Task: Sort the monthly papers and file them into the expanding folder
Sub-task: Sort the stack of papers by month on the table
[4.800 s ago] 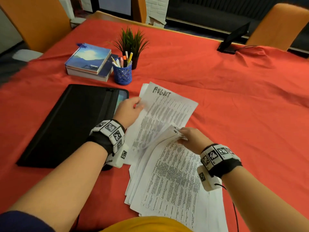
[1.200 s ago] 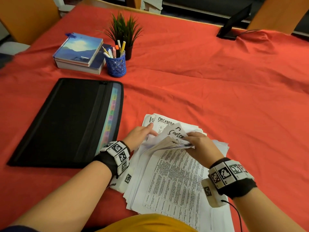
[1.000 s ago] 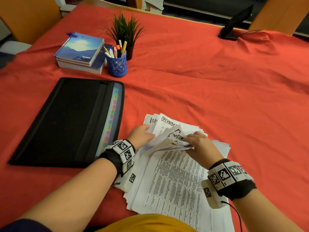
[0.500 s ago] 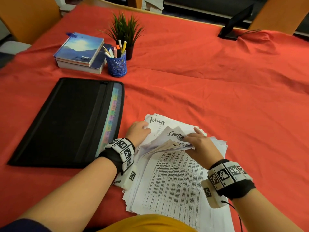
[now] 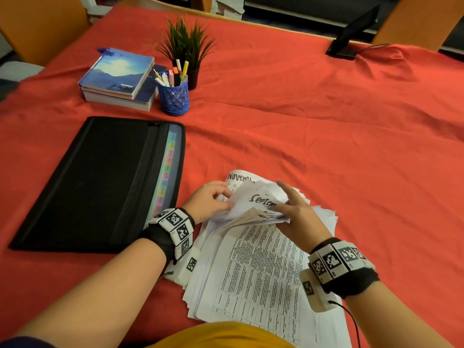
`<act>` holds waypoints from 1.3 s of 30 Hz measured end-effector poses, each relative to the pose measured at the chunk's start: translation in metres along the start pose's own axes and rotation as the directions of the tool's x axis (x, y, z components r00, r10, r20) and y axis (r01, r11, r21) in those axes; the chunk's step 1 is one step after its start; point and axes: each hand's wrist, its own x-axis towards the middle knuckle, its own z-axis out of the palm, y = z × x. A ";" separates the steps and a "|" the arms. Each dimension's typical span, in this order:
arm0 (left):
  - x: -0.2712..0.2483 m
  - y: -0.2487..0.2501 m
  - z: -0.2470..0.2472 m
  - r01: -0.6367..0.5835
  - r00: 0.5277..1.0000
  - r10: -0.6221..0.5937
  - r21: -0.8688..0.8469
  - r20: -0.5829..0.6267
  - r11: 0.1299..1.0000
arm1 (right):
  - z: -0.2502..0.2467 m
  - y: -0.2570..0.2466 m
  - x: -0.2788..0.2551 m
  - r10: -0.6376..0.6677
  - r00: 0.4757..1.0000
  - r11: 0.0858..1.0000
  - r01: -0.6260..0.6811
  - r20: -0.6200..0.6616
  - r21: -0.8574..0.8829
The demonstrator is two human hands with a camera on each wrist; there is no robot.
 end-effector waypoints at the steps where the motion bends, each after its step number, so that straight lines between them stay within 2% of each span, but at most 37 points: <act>1: -0.001 0.000 -0.001 0.019 0.999 -0.019 -0.001 0.038 1.000 | 0.000 0.001 0.001 0.004 1.000 1.000 -0.004 0.015 0.005; 5: -0.003 0.002 -0.003 0.064 0.990 -0.060 -0.026 0.130 0.998 | -0.002 0.000 0.003 0.026 0.998 1.000 -0.025 0.054 -0.005; 7: 0.000 0.000 -0.001 0.082 0.992 -0.078 -0.043 0.096 0.996 | -0.004 -0.004 0.004 0.019 0.999 1.000 -0.018 0.040 -0.016; 10: 0.004 -0.001 0.001 0.076 0.997 -0.077 -0.063 -0.024 0.995 | -0.006 -0.007 0.003 -0.011 1.000 0.999 0.011 0.010 -0.033; 11: 0.003 0.001 0.001 0.077 0.997 -0.078 -0.074 -0.018 0.994 | -0.005 -0.006 0.002 -0.010 1.000 1.000 0.011 0.007 -0.028; 15: 0.001 0.007 0.001 0.194 0.971 -0.161 -0.187 0.179 0.963 | -0.002 -0.002 -0.001 -0.013 1.000 1.000 0.013 -0.002 0.001; 18: 0.002 0.002 -0.002 0.229 0.957 -0.187 -0.180 0.222 0.957 | -0.003 -0.002 -0.002 -0.023 1.000 1.000 0.023 -0.014 0.006; 21: 0.004 -0.001 -0.002 0.139 0.973 -0.135 -0.008 0.187 0.990 | 0.000 0.000 -0.002 -0.025 1.000 1.000 0.025 0.005 0.008; 25: 0.007 0.001 0.000 0.046 0.997 -0.050 0.066 0.067 0.997 | -0.002 -0.001 -0.002 -0.017 1.000 1.000 0.017 0.014 0.017; 32: 0.013 -0.001 0.002 0.065 0.997 -0.058 0.178 -0.047 0.982 | -0.005 -0.005 -0.001 -0.045 0.999 0.999 0.045 0.012 -0.027; 34: 0.010 -0.001 0.004 0.080 0.996 -0.073 0.175 -0.042 0.981 | -0.006 -0.005 -0.003 -0.038 0.999 0.999 0.039 0.020 -0.020; 38: 0.012 -0.004 0.002 0.104 0.978 -0.094 0.041 -0.185 0.994 | -0.007 -0.006 -0.004 -0.023 0.999 1.000 0.023 0.031 0.000; 39: 0.010 -0.002 0.001 0.098 0.979 -0.098 -0.005 -0.177 0.995 | -0.008 -0.007 -0.004 -0.025 0.999 1.000 0.025 0.025 0.003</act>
